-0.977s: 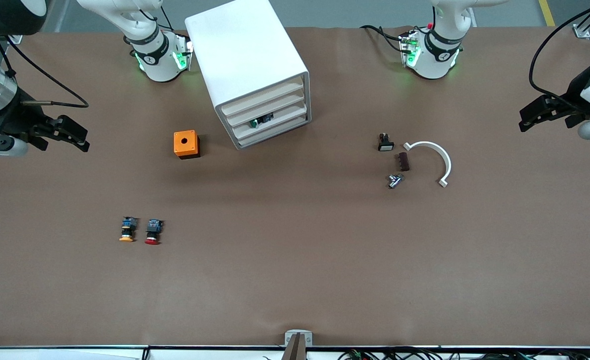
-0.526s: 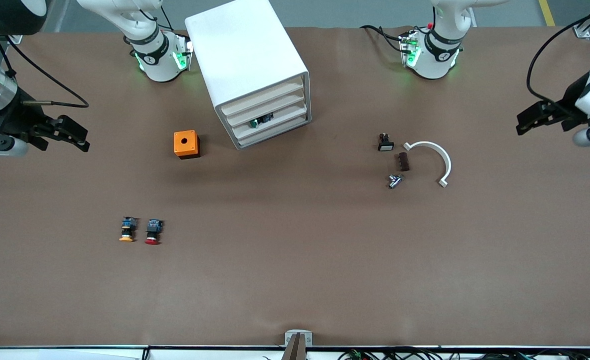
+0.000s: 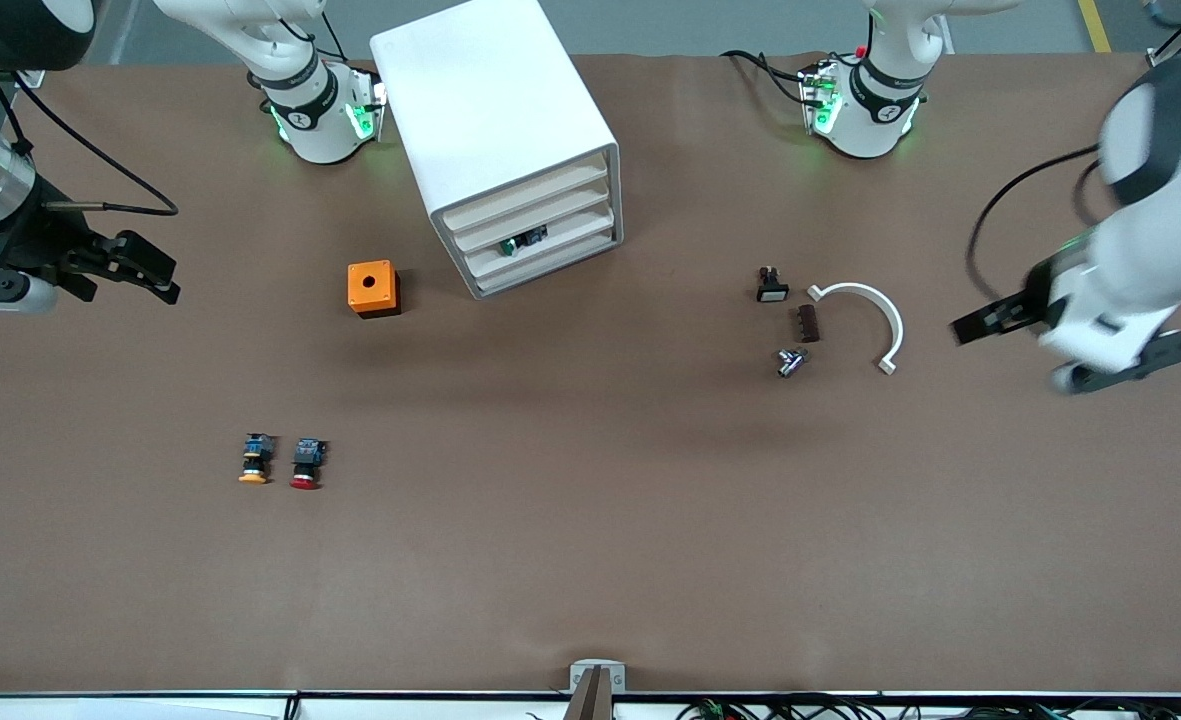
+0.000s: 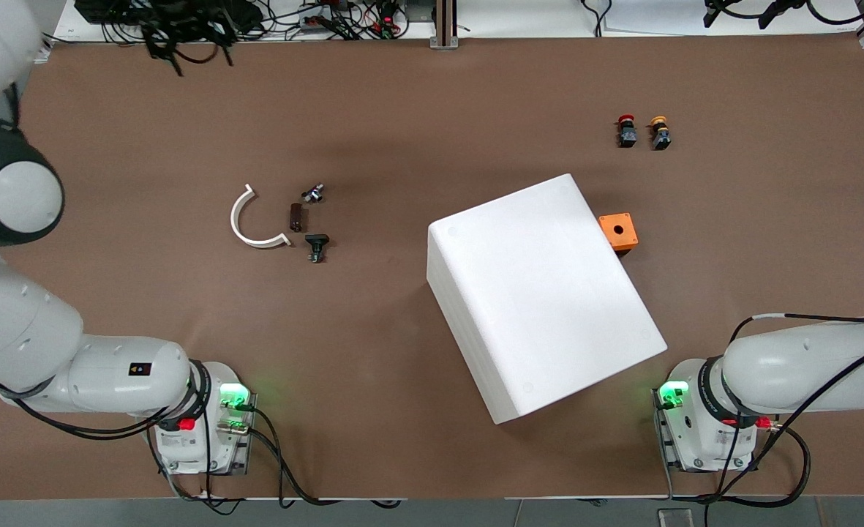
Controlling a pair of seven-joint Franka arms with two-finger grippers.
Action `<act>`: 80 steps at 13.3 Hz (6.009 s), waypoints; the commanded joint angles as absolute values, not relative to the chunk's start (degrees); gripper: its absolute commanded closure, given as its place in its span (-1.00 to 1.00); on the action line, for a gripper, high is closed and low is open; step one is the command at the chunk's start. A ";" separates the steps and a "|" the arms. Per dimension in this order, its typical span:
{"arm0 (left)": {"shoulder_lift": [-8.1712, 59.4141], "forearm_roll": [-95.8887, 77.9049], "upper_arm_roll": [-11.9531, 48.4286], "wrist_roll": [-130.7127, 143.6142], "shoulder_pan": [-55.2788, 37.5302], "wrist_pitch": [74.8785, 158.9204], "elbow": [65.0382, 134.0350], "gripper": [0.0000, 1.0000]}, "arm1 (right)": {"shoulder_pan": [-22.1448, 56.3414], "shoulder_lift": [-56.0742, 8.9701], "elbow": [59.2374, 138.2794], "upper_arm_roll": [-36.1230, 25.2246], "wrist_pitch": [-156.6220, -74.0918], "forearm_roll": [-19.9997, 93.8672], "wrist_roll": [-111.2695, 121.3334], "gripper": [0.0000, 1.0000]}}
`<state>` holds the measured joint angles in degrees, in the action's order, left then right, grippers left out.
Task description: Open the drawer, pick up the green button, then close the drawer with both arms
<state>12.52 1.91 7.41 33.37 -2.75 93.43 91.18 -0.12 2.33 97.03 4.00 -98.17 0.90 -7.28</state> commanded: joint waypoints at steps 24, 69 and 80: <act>49.82 -51.65 7.91 134.09 -18.90 90.62 81.65 -0.90 | 2.72 -6.49 95.45 4.83 -100.19 0.79 -7.90 -1.00; 55.02 -57.22 3.34 121.55 -25.75 94.31 79.10 -0.93 | 39.90 -21.53 105.55 4.57 -127.52 5.19 -93.95 -1.00; 53.00 -46.24 3.25 121.55 -17.76 93.78 76.30 -0.99 | 42.45 -25.40 107.05 4.39 -133.95 3.43 -96.24 -0.58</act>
<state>54.00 -48.49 3.26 121.95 -18.70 94.00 76.59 41.62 -25.71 106.33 4.98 -133.13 4.40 -95.19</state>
